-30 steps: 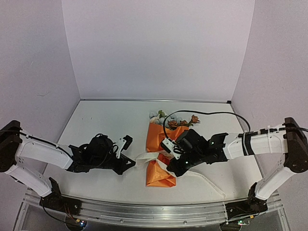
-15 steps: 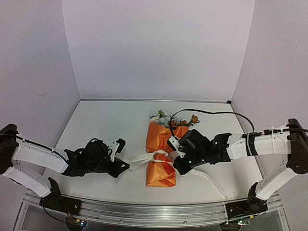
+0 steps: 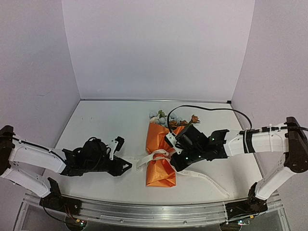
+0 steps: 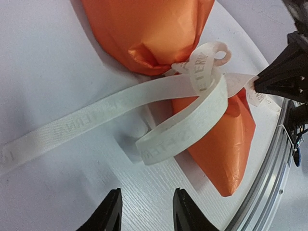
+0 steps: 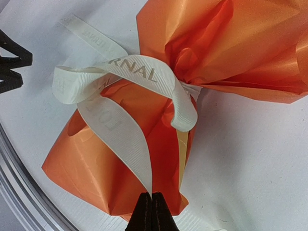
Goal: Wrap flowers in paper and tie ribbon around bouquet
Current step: Cross the half-tied ribbon over the folded bouquet, then tie the half-tied ribbon around the folded bouquet.
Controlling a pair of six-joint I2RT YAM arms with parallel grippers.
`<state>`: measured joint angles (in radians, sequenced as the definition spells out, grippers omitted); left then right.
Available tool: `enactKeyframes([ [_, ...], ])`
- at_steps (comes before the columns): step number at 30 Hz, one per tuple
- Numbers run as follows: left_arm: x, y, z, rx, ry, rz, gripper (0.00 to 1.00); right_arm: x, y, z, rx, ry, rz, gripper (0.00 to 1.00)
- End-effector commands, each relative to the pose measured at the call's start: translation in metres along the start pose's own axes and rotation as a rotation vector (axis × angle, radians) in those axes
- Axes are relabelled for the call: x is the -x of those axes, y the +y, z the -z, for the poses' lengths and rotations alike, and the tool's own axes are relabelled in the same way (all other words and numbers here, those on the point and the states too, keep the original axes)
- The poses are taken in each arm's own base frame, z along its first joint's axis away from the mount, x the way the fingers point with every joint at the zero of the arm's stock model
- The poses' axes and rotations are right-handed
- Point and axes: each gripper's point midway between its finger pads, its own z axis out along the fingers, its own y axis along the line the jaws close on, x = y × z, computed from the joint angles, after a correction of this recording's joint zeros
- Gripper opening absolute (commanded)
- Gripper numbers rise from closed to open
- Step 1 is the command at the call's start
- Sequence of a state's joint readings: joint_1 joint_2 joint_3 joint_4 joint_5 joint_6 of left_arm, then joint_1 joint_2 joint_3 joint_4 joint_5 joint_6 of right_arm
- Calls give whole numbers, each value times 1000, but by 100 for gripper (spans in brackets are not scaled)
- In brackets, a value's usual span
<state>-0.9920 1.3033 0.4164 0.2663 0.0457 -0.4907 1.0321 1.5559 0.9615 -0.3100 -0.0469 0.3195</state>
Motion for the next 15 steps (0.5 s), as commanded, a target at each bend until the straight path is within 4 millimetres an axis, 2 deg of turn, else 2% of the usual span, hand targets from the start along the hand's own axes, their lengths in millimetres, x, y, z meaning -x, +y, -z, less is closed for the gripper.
enactKeyframes([
  [1, 58, -16, 27, -1, -191, -60, 46, 11, 9, 1, 33, -8, -9, 0],
  [4, 100, -30, 43, 17, -292, -163, 53, 11, 10, -1, 41, -7, -32, 0],
  [6, 119, -43, 40, -13, -293, -244, 51, 12, 10, -2, 42, -19, -60, 0],
  [10, 130, -55, 9, -107, -175, -340, 43, 18, 8, -6, 34, -63, -131, 0],
  [15, 122, -67, -27, -216, -28, -408, 43, 20, 4, -10, 27, -100, -213, 0],
])
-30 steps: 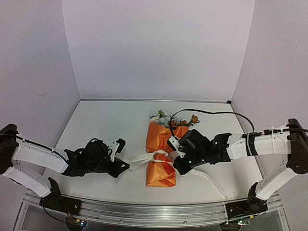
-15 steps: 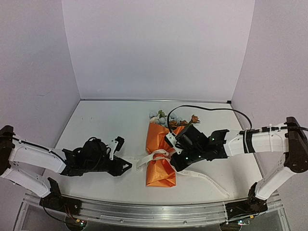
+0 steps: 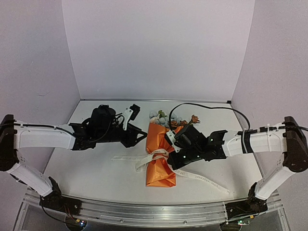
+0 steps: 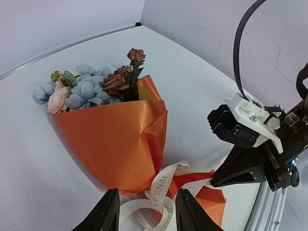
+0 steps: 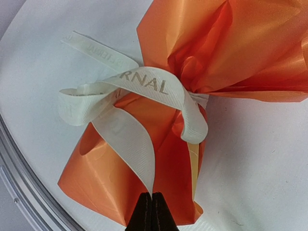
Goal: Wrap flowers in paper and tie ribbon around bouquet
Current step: Tie the half-tied ribbon around the folded bouquet.
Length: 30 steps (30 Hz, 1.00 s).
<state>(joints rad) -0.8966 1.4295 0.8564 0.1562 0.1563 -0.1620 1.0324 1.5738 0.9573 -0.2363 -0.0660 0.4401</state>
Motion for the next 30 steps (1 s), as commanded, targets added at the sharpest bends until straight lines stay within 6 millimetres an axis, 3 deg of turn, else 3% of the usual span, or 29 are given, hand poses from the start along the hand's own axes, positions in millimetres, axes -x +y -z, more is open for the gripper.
enactKeyframes([
  [1, -25, -18, -26, -167, 166, -92, 43, 10, -3, -5, -11, -66, -99, 0],
  [9, -51, -22, -55, -242, 313, -92, 43, 11, -1, -10, 12, -81, -160, 0],
  [30, -68, -11, -77, -217, 381, -95, 39, 16, 2, -14, 19, -89, -183, 0],
])
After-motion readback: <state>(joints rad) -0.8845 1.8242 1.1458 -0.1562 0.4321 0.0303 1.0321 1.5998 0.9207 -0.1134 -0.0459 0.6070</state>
